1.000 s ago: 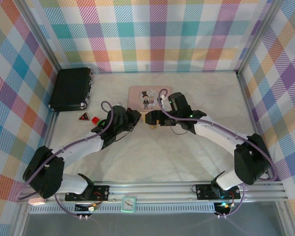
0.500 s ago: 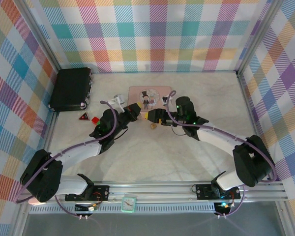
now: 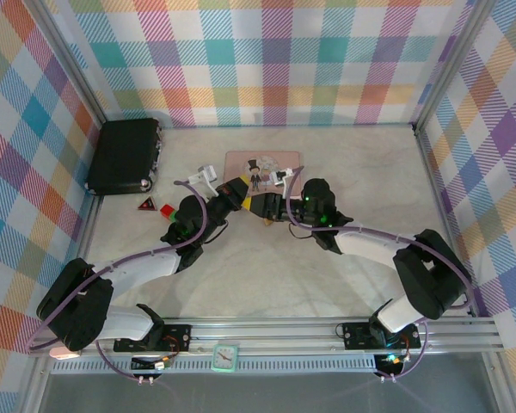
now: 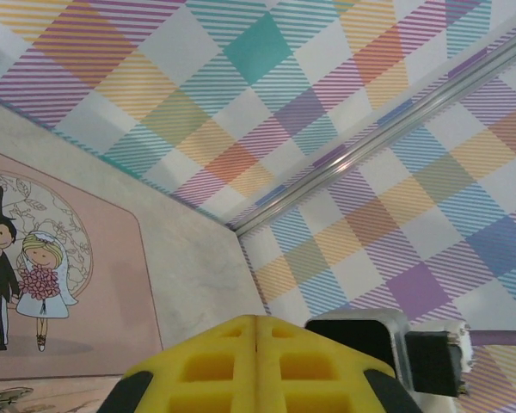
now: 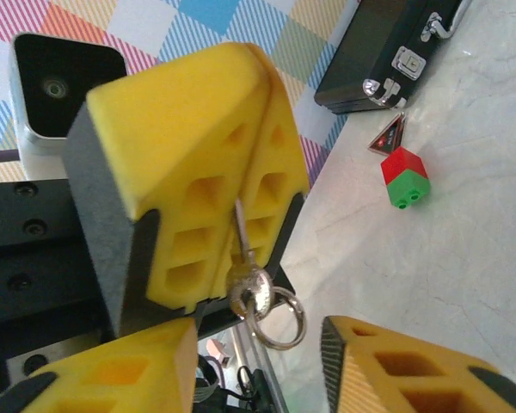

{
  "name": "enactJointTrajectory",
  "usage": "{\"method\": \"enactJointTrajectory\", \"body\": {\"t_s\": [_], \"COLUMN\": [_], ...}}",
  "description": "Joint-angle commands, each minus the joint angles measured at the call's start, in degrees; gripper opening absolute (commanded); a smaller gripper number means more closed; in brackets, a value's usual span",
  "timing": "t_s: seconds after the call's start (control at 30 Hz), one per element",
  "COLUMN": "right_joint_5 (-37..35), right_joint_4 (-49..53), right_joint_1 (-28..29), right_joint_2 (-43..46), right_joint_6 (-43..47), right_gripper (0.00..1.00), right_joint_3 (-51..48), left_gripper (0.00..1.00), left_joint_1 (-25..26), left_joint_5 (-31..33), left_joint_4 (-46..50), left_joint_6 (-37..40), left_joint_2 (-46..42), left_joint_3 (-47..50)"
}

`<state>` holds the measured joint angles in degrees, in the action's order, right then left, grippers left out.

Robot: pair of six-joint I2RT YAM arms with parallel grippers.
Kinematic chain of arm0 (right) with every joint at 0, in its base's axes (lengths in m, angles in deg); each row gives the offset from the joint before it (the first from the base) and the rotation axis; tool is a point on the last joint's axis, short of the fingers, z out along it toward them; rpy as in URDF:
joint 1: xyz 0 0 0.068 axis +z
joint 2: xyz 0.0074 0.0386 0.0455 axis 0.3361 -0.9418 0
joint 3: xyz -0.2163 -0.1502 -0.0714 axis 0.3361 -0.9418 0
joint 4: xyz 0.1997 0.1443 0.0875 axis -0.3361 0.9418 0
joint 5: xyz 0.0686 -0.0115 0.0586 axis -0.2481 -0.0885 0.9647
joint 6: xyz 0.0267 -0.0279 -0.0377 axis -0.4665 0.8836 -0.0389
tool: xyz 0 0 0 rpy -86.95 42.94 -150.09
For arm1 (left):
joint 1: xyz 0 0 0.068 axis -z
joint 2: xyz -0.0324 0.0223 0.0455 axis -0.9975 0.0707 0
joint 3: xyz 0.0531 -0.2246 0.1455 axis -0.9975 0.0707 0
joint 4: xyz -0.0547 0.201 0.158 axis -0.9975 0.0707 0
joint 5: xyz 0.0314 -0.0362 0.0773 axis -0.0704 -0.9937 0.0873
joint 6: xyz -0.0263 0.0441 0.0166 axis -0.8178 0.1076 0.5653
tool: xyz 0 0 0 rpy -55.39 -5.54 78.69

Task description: Unlock the padlock with the key

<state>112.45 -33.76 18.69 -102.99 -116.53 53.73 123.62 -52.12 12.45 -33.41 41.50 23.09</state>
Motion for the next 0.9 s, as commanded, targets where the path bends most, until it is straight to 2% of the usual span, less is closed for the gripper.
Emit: {"method": "enactJointTrajectory", "body": {"t_s": [0.0, 0.07, 0.23, 0.43, 0.53, 0.63, 0.67, 0.7, 0.77, 0.8, 0.87], "right_joint_5": [0.4, 0.0, -1.6, -1.6, -1.3, -0.5, -0.7, -1.1, -2.0, -1.9, -0.6], "right_joint_4": [-4.4, -3.3, -0.7, 0.1, 1.0, 2.7, 3.8, 5.4, 10.0, 11.9, 15.1], "right_joint_1": [0.0, 0.0, -0.3, -0.9, -1.3, -1.6, -1.6, -1.7, -1.8, -2.1, -2.8], "right_joint_2": [0.0, 0.4, 2.3, 3.5, 4.0, 4.5, 4.9, 5.5, 6.9, 7.6, 8.8], "right_joint_6": [0.1, 1.0, 3.3, 4.1, 5.0, 6.9, 8.0, 9.3, 13.1, 15.2, 18.9], "right_gripper": [0.35, 0.3, 0.26, 0.28, 0.18, 0.01, 0.0, 0.0, 0.0, 0.0, 0.0], "right_joint_3": [0.3, 0.4, -0.1, -0.2, -0.1, 0.3, 0.3, 0.2, 0.1, 0.2, 0.6], "left_gripper": [0.0, 0.0, 0.0, 0.0, 0.0, 0.03, 0.15, 0.34, 0.62, 0.7, 0.76], "left_joint_1": [1.0, 1.4, 2.1, 2.5, 2.6, 2.7, 2.6, 2.5, 2.1, 1.6, 0.1], "left_joint_5": [1.4, 1.7, 1.9, 1.5, 1.3, 1.7, 1.7, 1.7, 1.4, 0.6, -1.7], "left_joint_4": [-4.0, -4.0, -3.2, -2.2, -2.4, -2.2, -1.7, -0.5, 3.6, 5.9, 9.1], "left_joint_6": [-1.0, -1.5, -2.4, -3.7, -4.9, -5.8, -5.8, -5.7, -5.0, -4.6, -3.9], "left_joint_2": [0.4, 0.3, -0.2, -0.8, -1.2, -2.0, -2.5, -3.2, -4.7, -5.6, -6.6], "left_joint_3": [0.7, 0.8, 1.2, 1.4, 1.6, 1.6, 1.3, 0.9, -0.4, -1.3, -2.5]}}
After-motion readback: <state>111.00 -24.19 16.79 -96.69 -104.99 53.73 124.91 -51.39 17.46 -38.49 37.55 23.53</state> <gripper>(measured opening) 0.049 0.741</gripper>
